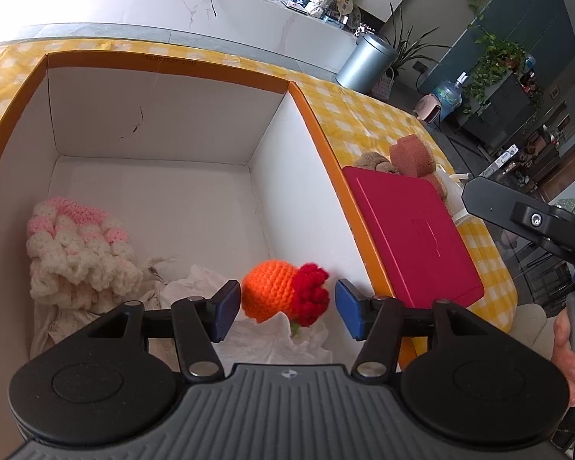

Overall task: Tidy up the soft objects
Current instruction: 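Open the right gripper to drop the hat while the left lowers the fruit into the box, then move the left tool to the pink-and-brown sponge on the table, then close the left gripper on the sponge and lift it, then grasp the white plastic bag with the right gripper while the left holds the sponge, then carry the white bag over the white box with the right tool while the left carries the sponge, then open the right gripper over the box while the left lowers the sponge into it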

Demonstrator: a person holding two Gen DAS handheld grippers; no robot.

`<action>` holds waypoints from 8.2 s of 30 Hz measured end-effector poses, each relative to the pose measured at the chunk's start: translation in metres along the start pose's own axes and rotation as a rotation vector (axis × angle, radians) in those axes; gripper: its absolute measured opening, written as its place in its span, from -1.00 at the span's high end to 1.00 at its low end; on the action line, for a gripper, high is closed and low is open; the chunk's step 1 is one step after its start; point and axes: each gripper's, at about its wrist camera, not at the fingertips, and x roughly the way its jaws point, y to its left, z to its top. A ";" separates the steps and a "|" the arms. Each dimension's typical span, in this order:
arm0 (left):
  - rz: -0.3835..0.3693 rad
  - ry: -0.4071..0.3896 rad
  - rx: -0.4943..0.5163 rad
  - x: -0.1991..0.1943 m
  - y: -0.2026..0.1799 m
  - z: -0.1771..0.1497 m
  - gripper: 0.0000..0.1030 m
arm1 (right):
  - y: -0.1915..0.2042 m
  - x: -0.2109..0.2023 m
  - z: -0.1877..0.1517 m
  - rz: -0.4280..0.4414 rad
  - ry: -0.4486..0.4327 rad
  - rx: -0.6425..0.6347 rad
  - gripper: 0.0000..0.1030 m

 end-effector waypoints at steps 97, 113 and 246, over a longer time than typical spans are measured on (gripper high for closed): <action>0.137 0.141 -0.046 0.179 -0.196 0.095 0.28 | -0.257 -0.011 -0.036 -0.344 0.022 0.568 -0.88; 0.012 -0.018 0.080 0.055 -0.198 0.071 0.27 | -0.262 0.012 -0.029 -0.075 -0.101 0.759 -0.57; 0.310 0.045 0.032 -0.082 0.017 -0.027 0.27 | 0.038 0.052 0.008 0.134 0.009 -0.014 -0.77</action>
